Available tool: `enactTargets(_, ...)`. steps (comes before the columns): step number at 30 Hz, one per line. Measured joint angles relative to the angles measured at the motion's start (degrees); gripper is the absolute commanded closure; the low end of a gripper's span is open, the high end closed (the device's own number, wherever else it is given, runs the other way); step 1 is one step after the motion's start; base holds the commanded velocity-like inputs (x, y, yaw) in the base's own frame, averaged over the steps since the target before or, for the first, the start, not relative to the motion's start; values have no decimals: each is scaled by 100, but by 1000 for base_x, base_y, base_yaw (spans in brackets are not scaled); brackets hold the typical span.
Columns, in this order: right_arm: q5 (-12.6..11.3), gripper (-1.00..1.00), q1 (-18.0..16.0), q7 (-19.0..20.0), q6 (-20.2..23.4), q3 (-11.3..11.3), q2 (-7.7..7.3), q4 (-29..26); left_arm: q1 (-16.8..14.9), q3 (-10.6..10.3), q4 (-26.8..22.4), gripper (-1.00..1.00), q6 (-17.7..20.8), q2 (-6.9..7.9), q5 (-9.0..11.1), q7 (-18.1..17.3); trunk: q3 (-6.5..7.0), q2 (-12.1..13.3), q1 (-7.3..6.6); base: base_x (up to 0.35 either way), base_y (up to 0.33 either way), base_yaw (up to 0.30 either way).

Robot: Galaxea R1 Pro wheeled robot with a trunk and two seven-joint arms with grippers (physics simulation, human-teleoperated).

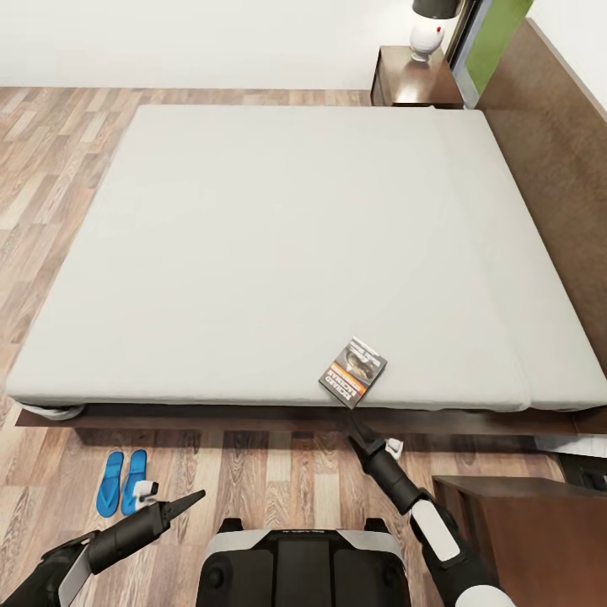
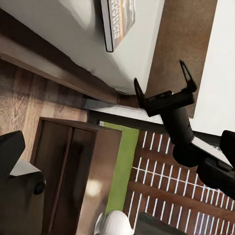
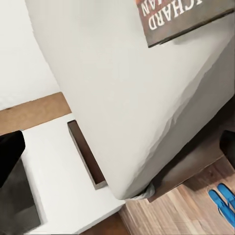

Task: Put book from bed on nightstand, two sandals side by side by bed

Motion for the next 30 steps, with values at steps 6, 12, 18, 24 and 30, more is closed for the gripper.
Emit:
enactTargets(6, -91, -100, 4, 126, 4, -250, -2, -15, 0, 6, 6, -100, -9, -2, -8, 28, 0, 0, 0, 0, 0, 0)
enactTargets(12, -171, -100, 5, 139, 9, -280, -2, -13, 0, -2, 8, -100, -11, -3, -9, 36, 0, 0, 0, 0, 0, 0)
enactTargets(18, -190, -100, 5, 146, 10, -282, -2, -12, 0, -9, 8, -100, -11, -3, -11, 39, 0, 0, -2, 141, 0, 0)
enactTargets(24, -192, -100, 5, 149, 10, -283, -2, -18, 0, -6, 14, -100, -11, -3, -11, 41, 0, 0, 0, 46, 0, 0)
enactTargets(30, -192, -100, 5, 149, 10, -282, -2, -21, 0, -12, 16, -100, -11, -7, -12, 248, 0, 0, 0, 2, 0, 0)
